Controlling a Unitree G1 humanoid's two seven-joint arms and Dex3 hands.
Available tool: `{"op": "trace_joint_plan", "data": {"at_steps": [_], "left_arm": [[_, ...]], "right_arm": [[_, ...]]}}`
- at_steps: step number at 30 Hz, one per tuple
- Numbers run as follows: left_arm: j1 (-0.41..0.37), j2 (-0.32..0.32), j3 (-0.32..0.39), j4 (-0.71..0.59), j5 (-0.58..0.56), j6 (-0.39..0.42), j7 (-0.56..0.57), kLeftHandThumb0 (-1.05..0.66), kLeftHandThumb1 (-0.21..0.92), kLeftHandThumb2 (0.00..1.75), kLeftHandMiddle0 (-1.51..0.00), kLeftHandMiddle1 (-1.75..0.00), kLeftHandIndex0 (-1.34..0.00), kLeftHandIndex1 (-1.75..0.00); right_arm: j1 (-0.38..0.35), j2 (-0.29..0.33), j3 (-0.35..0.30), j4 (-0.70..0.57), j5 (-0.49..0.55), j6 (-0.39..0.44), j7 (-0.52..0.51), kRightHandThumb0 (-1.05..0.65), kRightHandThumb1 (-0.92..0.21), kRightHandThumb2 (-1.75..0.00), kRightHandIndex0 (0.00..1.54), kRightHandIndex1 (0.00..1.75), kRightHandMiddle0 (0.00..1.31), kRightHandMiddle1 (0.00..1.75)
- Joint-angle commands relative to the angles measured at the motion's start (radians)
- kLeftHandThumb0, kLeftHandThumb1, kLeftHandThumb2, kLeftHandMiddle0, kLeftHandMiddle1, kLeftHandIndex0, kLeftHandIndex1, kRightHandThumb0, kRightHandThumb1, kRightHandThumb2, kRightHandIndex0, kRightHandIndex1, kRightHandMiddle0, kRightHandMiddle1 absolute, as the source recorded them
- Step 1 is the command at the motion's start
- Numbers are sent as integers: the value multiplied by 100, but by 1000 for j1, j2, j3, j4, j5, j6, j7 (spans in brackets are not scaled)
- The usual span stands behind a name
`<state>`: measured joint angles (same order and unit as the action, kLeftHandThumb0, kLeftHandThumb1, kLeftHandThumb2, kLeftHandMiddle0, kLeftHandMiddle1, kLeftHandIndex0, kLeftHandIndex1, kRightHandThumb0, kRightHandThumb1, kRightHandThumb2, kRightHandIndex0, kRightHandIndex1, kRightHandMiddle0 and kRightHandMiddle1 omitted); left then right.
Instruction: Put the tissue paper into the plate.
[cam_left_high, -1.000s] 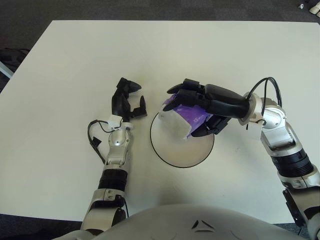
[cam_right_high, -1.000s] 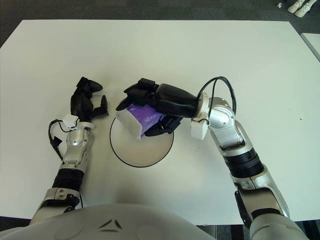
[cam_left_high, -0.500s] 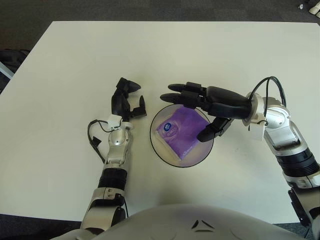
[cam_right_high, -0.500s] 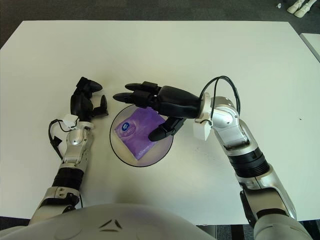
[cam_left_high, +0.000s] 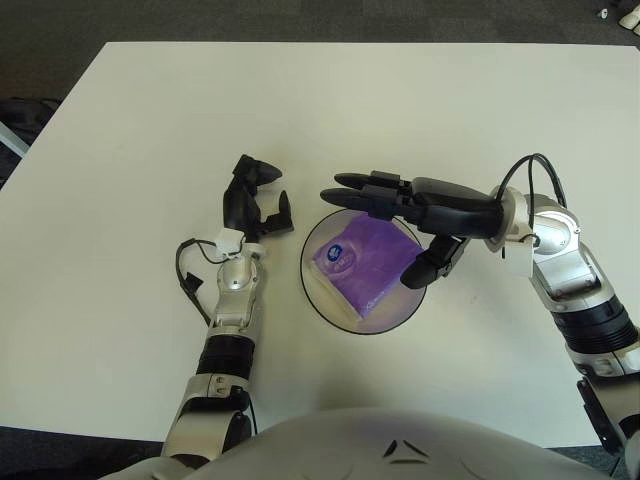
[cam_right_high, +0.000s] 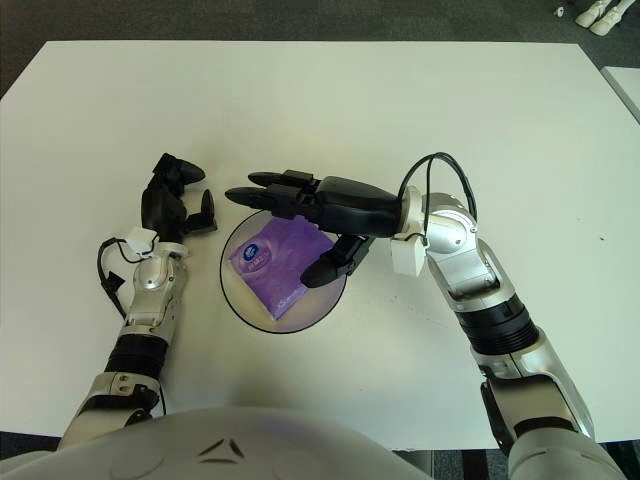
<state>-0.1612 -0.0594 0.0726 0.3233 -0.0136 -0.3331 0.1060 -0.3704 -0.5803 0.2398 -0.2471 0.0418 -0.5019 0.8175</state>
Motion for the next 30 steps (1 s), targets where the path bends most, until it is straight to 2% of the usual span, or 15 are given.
{"op": "trace_joint_plan", "data": {"at_steps": [1,7,10,14,19,21,24,25,26,27,28,30], "left_arm": [[114,2,9,142,3,22,-2,-1,21,144,-66,-172,-49,-175],[121,-2,6,126,7,27,4,-1,21,143,-66,-171,-49,-175],[128,-7,2,115,23,16,23,-1,21,144,-67,-171,-50,-175],[136,-19,-3,98,32,-11,42,-1,20,145,-68,-170,-50,-175],[144,-31,-12,75,33,-39,46,-1,16,148,-74,-167,-51,-175],[146,-26,-18,70,32,-47,35,-1,14,150,-76,-166,-52,-175],[149,-23,-22,67,32,-50,28,-1,12,153,-79,-167,-52,-175],[151,-21,-24,63,31,-45,24,-1,12,153,-79,-167,-52,-175],[153,-19,-26,60,30,-41,21,-1,11,154,-80,-168,-52,-175],[154,-18,-27,58,29,-38,19,-1,11,155,-80,-168,-52,-175],[155,-18,-27,54,29,-34,19,-1,10,156,-81,-168,-53,-175],[158,-19,-28,47,27,-28,19,-1,10,156,-81,-169,-53,-175]], "right_arm": [[0,-8,-12,-8,15,-28,5,-91,-91,-62,0,0,0,0],[8,-21,-21,-32,51,33,17,-81,-83,-59,0,0,0,0],[49,-23,-36,-63,104,185,3,-73,-77,-69,0,0,0,0],[113,59,-98,-107,91,244,-137,-76,-82,-72,0,0,0,0],[166,106,-180,-151,117,328,-243,-79,-91,-74,0,0,0,0],[204,149,-249,-144,128,316,-316,-80,-91,-80,0,0,0,0],[238,205,-269,-154,141,307,-372,-79,-92,-89,4,2,0,0],[261,268,-254,-158,161,298,-414,-78,-92,-89,3,11,0,7],[278,314,-243,-161,176,291,-446,-76,-92,-89,5,22,0,22],[289,344,-236,-163,185,286,-468,-73,-90,-89,3,47,0,45],[300,366,-232,-162,176,274,-490,-71,-90,-90,2,64,0,60],[317,402,-233,-151,147,239,-533,-68,-87,-94,1,81,0,79]]}}
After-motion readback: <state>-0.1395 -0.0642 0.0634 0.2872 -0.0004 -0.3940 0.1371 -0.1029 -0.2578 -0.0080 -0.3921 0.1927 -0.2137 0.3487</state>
